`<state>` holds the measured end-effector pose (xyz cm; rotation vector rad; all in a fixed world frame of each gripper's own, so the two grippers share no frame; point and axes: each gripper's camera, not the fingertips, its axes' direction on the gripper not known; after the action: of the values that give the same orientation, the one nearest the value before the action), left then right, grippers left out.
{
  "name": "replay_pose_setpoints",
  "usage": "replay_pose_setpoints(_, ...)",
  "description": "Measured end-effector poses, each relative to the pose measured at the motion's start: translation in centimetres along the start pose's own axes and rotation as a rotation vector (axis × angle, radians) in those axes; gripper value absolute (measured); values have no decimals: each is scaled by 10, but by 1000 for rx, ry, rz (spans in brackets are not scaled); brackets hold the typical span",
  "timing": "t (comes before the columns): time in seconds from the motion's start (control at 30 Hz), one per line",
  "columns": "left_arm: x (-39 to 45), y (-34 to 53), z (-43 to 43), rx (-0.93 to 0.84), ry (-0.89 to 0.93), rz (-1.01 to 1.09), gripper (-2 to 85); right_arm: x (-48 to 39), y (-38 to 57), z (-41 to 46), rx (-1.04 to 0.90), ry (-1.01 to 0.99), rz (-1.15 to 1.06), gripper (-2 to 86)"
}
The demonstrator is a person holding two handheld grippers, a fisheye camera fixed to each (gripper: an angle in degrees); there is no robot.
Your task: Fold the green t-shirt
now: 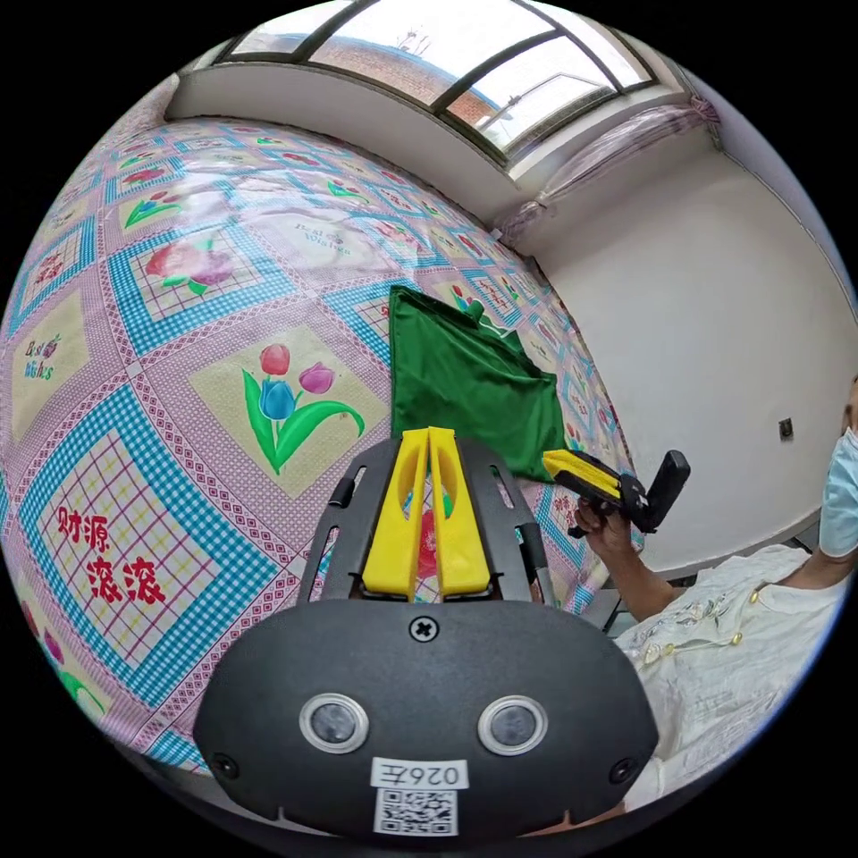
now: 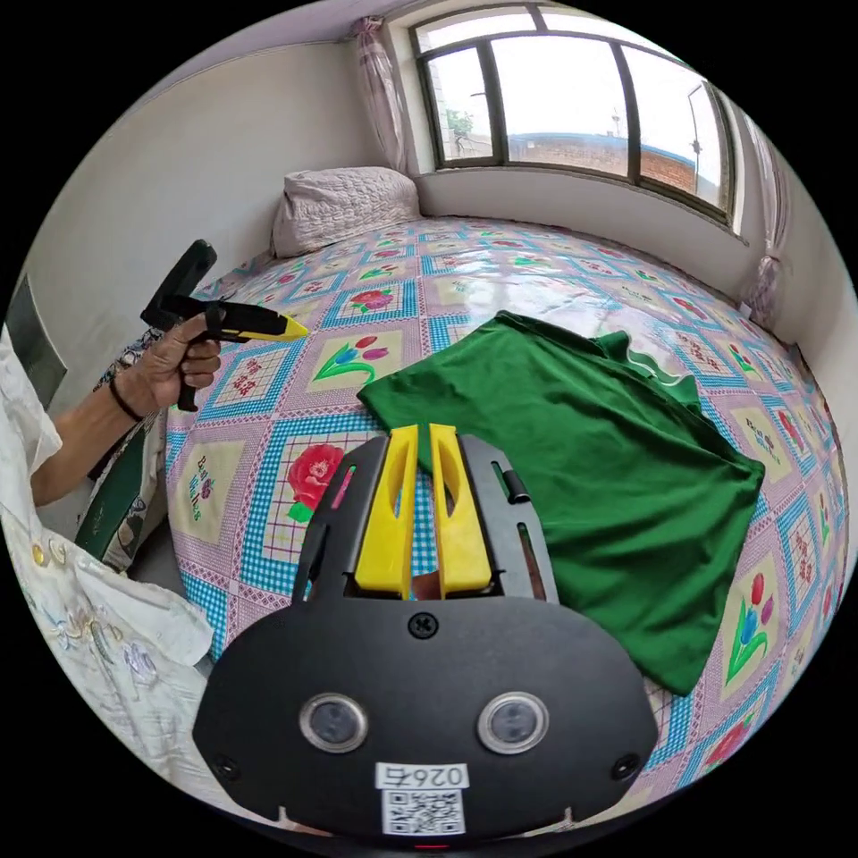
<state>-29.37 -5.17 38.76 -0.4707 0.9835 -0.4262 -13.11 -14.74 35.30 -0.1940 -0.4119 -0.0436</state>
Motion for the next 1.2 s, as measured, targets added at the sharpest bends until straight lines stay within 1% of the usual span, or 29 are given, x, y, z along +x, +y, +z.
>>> replay_pose_setpoints(0.03, 3, 11, -10, 0, -32, 14, -10, -17, -6, 19, -24, 0, -15, 38)
replay_pose_setpoints(0.1, 6, 28, -26, 13, -58, 30, -10, -44, -14, 47, -57, 6, -57, 40)
replay_pose_setpoints(0.33, -17, 95, -75, 50, -69, -28, -10, -147, -27, 139, -111, 237, -235, 41)
replay_pose_setpoints(0.43, -31, 117, -89, 61, -66, -68, -10, -179, -25, 168, -111, 345, -305, 39)
replay_pose_setpoints(0.63, -51, 141, -105, 62, -51, -104, -10, -230, -13, 221, -170, 471, -463, 40)
replay_pose_setpoints(0.83, -62, 147, -115, 67, -26, -104, -10, -261, -5, 248, -156, 555, -521, 27)
replay_pose_setpoints(1.03, -65, 149, -122, 63, -19, -91, -10, -273, -4, 265, -174, 569, -544, 13)
replay_pose_setpoints(1.1, -66, 150, -123, 62, -14, -94, -10, -271, -7, 268, -176, 568, -524, 14)
replay_pose_setpoints(1.2, -66, 149, -124, 60, -21, -89, -10, -263, -12, 271, -210, 522, -458, -9)
